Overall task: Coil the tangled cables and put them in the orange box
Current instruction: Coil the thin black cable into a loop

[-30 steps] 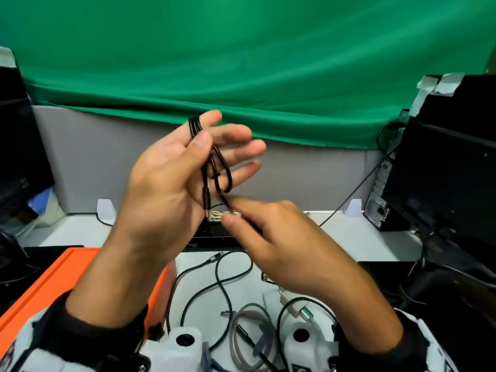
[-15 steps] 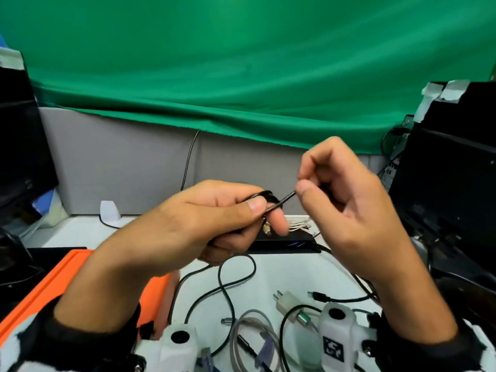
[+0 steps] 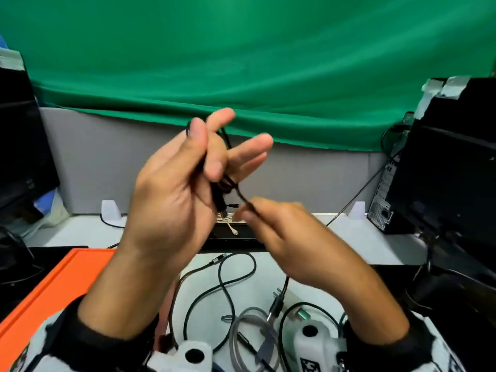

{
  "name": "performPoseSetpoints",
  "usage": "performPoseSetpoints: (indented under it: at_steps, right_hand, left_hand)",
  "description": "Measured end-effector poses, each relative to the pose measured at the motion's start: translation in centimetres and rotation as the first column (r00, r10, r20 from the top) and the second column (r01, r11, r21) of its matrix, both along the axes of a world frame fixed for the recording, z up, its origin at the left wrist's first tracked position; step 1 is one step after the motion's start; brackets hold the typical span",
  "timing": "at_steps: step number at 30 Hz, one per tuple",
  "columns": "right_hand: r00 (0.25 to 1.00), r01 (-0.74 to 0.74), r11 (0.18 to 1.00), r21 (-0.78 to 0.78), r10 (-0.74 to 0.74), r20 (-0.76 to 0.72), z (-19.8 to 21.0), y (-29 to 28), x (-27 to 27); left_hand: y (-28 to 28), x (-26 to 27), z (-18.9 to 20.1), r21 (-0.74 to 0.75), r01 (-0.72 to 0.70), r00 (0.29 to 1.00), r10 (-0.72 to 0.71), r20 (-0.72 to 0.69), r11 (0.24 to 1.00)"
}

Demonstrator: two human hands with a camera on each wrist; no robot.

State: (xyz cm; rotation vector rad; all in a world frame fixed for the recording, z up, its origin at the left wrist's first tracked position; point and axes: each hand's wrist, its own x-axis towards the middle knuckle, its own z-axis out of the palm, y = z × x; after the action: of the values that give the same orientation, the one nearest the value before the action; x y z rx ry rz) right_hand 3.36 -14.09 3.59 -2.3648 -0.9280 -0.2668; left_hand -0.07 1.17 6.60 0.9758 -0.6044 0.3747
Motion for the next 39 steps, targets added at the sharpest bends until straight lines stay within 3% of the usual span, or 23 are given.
performPoseSetpoints:
  at_steps: [1,2,3,5,6,8,9,10,13,14,16,18,19,22,25,29,33,35,37,39]
  right_hand:
    - [0.999,-0.041,0.999,-0.002,0.041,-0.017,0.1,0.3,-0.4]
    - [0.997,-0.076,0.997,0.0,0.076,-0.024,0.2,0.5,-0.8]
    - [0.994,-0.105,0.994,-0.007,0.104,-0.031,0.4,0.6,-1.2]
    - [0.99,-0.132,0.99,-0.045,0.13,-0.057,0.8,0.4,-1.8]
    - [0.989,-0.136,0.989,-0.066,0.131,-0.072,1.1,0.1,-2.0]
    - [0.99,-0.12,0.986,-0.115,0.11,-0.09,1.7,-0.9,-2.0]
    - [0.991,-0.101,0.986,-0.133,0.088,-0.101,2.1,-1.6,-2.0]
    - [0.992,-0.075,0.987,-0.142,0.059,-0.113,2.4,-2.3,-1.9]
    - [0.995,0.015,0.99,-0.143,-0.028,-0.09,3.3,-4.5,-1.5]
    - [0.997,0.036,0.99,-0.135,-0.044,-0.058,3.6,-5.0,-1.5]
    - [0.998,0.052,0.995,-0.081,-0.054,-0.022,3.9,-5.4,-1.3]
    - [0.999,0.039,0.999,-0.003,-0.039,0.006,3.7,-5.2,-1.1]
    - [0.998,0.033,0.999,0.023,-0.034,0.045,3.4,-4.9,-1.0]
    - [0.981,0.067,0.998,-0.003,-0.065,0.183,2.6,-3.4,-1.0]
    - [0.963,0.1,0.994,-0.05,-0.084,0.256,1.8,-1.7,-1.9]
    - [0.936,0.081,0.997,-0.004,-0.075,0.344,0.9,0.4,-2.5]
    - [0.977,-0.063,0.985,0.159,0.029,0.21,0.6,0.9,-2.4]
    - [0.983,-0.072,0.965,0.252,0.026,0.183,0.6,1.1,-2.2]
    - [0.979,-0.1,0.92,0.379,0.022,0.205,0.5,1.2,-1.8]
    - [0.966,-0.113,0.878,0.465,-0.013,0.26,0.4,1.1,-1.2]
  left_hand:
    - [-0.1,0.1,-0.2,0.115,-0.166,0.986,0.161,0.051,0.979]
    - [-0.2,0.3,-0.5,0.247,-0.336,0.94,0.309,0.141,0.909]
    - [-0.1,0.5,-0.9,0.371,-0.514,0.857,0.442,0.264,0.774]
    - [0.1,1.0,-1.9,0.522,-0.764,0.64,0.55,0.537,0.379]
    - [0.2,1.1,-2.0,0.585,-0.788,0.585,0.529,0.614,0.192]
    - [0.4,0.9,-1.9,0.689,-0.721,0.584,0.472,0.66,-0.071]
    - [0.5,0.9,-1.8,0.73,-0.67,0.619,0.44,0.65,-0.135]
    - [0.8,0.9,-1.7,0.775,-0.615,0.672,0.417,0.612,-0.147]
    - [1.7,0.7,-1.3,0.903,-0.428,0.843,0.344,0.414,-0.038]
    - [2.0,0.8,-1.2,0.939,-0.341,0.899,0.307,0.313,0.041]
    - [2.5,1.0,-1.3,0.946,-0.112,0.982,0.178,0.059,0.304]
    - [2.7,1.0,-1.4,0.834,0.108,0.99,0.022,-0.142,0.542]
    - [2.7,1.1,-1.5,0.762,0.185,0.977,-0.033,-0.211,0.621]
    - [2.6,1.5,-1.4,0.566,0.325,0.925,-0.131,-0.356,0.758]
    - [2.7,1.6,-1.2,0.443,0.385,0.877,-0.171,-0.45,0.81]
    - [3.1,1.9,-1.3,0.419,0.483,0.83,-0.251,-0.498,0.768]
    - [3.9,2.3,-1.1,0.175,0.767,0.598,-0.59,-0.543,0.617]
    - [3.8,2.2,-1.0,0.097,0.805,0.542,-0.658,-0.524,0.585]
    - [3.3,1.9,-0.9,0.073,0.785,0.556,-0.648,-0.521,0.615]
    - [2.3,1.3,-0.6,0.112,0.676,0.66,-0.531,-0.531,0.728]
